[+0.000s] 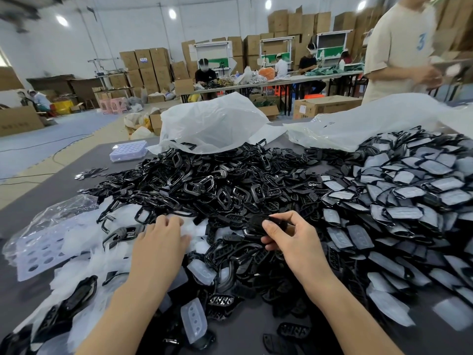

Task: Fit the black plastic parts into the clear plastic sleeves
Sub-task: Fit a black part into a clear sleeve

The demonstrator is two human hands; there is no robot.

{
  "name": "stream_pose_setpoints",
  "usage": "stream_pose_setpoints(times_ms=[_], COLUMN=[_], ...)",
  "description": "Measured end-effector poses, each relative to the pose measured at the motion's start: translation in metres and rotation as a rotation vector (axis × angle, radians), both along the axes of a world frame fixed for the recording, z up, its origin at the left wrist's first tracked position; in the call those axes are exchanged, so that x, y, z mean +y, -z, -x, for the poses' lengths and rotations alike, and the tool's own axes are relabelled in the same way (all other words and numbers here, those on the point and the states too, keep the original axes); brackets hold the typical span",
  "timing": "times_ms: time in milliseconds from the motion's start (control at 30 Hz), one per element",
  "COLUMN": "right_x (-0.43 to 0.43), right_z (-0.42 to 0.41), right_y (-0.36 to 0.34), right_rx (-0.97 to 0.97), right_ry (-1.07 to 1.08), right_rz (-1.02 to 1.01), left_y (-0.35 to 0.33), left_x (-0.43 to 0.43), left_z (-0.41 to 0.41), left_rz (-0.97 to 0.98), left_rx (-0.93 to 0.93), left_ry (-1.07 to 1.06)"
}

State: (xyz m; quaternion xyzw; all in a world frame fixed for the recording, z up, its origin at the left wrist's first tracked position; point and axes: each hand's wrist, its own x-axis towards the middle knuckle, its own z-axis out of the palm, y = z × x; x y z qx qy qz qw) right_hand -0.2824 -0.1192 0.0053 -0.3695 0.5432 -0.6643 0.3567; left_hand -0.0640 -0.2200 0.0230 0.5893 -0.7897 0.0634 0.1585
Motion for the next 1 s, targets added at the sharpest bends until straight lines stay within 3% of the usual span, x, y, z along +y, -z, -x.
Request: stream_pose_setpoints(times_ms=[200,467,567,633,767,1000], right_x=[0.0,-0.001,-0.003,-0.003,-0.002,-0.006], right_z=[0.001,0.002,0.003,-0.001,-0.01,-0.008], right_y=[-0.001,-0.002,-0.005,-0.006,-0.004,0.001], right_rx=[0.001,-0.101,-0.337,-0.489,-0.565,-0.539], right_ry=[0.011,-0.032,-0.128,-0.254,-0.433,-0.326], right_rz=[0.001,0.027,0.063,0.081,0.084,0.06], left_y=[0.006,-0.013,-0.018,-0.014,0.002,0.019], left_x=[-0.006,0.009,0.019,0.029,0.046,0.05], left_z=[-0.004,0.007,0.017,0.027,0.046,0.051], left_rz=[0.035,-0.104,-0.366,-0.472,-0.531,-0.393], left_rx=[0.134,0.846,1.193,1.298,1.324,1.203], left_ry=[0.032,0.284,0.395,0.477,0.567,0.487])
